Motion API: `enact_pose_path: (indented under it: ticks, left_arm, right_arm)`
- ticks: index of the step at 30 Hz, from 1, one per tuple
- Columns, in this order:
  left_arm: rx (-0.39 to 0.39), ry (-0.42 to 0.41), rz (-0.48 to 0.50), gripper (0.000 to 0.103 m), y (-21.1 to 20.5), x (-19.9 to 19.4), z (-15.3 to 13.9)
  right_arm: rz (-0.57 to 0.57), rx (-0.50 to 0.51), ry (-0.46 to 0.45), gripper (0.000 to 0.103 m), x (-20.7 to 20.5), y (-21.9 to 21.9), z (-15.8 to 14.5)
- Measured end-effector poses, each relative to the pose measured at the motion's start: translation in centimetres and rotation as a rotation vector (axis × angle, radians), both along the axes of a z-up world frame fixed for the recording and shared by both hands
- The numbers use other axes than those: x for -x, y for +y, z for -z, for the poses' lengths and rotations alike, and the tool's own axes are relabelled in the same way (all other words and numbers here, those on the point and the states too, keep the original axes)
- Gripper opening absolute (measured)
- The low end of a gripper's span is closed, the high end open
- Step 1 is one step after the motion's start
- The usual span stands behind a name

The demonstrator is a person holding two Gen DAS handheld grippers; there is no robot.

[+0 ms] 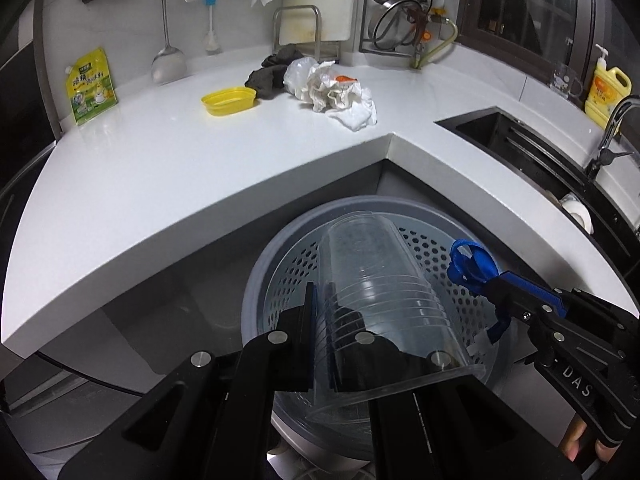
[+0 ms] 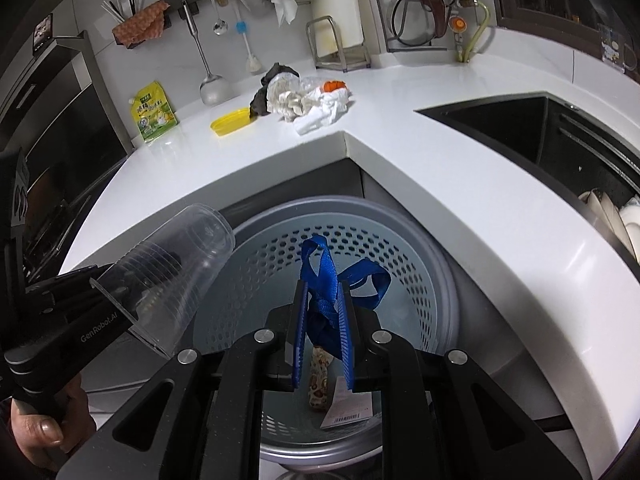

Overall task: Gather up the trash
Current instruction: 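Open the right tool to drop the strap while the left releases the cup into the bin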

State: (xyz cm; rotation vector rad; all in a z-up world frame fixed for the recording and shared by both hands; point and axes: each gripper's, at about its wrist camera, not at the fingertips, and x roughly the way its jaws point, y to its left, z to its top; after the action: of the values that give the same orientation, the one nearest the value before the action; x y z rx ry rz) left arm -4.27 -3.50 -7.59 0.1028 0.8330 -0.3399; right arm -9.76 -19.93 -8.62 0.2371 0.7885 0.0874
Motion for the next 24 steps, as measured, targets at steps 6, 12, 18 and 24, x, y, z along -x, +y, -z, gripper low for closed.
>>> enact_pose_path:
  ticks: [6, 12, 18, 24]
  left_arm:
    - [-0.006, 0.015, 0.001, 0.005, -0.1, -0.1, 0.5]
    - [-0.004, 0.031, -0.012, 0.008, 0.4, -0.2, 0.5]
    - [-0.004, 0.035, -0.017, 0.015, 0.8, -0.2, 0.5]
    - [0.003, -0.015, -0.05, 0.062, 1.8, 0.1, -0.4]
  right_arm:
    - [-0.004, -0.007, 0.028, 0.015, -0.1, 0.2, 1.0]
    - [0.008, -0.015, 0.033, 0.015, -0.2, -0.2, 1.2]
    - [0.029, -0.005, 0.021, 0.029, 0.0, -0.5, 1.1]
    - [0.069, -0.016, -0.003, 0.047, 0.4, -1.4, 0.6]
